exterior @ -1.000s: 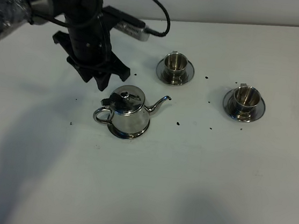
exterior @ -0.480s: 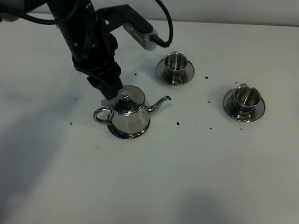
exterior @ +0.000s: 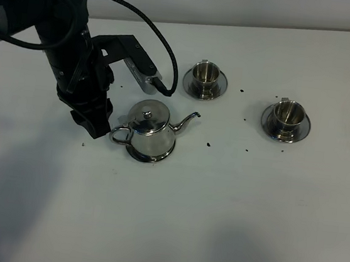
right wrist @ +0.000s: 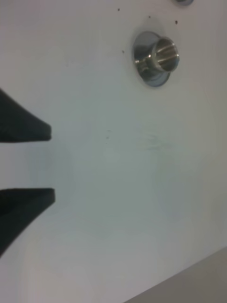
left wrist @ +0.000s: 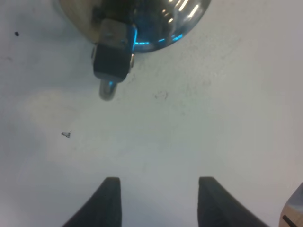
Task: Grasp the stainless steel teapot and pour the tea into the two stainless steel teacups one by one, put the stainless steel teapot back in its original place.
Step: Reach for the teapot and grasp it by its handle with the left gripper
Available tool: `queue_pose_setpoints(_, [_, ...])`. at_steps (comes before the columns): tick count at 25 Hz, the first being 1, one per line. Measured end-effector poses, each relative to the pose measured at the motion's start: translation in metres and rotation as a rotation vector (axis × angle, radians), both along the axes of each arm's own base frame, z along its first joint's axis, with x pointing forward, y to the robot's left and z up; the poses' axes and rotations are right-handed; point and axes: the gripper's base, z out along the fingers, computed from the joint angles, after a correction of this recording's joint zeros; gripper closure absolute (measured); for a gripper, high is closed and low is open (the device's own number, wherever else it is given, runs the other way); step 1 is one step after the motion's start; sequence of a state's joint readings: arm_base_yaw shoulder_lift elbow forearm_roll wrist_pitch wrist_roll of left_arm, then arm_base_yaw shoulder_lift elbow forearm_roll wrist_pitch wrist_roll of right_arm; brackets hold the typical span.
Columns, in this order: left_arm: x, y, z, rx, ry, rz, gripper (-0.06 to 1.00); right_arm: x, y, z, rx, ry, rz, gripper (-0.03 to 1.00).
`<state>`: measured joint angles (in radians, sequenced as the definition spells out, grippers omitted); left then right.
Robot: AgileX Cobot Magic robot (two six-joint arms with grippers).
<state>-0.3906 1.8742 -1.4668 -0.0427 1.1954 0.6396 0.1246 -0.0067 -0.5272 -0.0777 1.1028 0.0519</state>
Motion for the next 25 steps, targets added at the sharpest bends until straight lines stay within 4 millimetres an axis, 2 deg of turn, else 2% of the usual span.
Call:
queue_pose_setpoints(8, [0.004, -0.008, -0.026, 0.047, 0.055, -0.065, 0.51, 0.000, 0.000, 0.000, -0.001, 0.000, -0.001, 0.72])
queue_pose_setpoints(17, [0.012, -0.009, -0.018, 0.084, 0.001, -0.080, 0.51, 0.000, 0.000, 0.000, -0.001, 0.000, -0.001, 0.72])
queue_pose_setpoints(25, [0.017, -0.014, -0.031, 0.075, 0.035, -0.052, 0.46, 0.000, 0.000, 0.000, -0.001, 0.000, -0.001, 0.72])
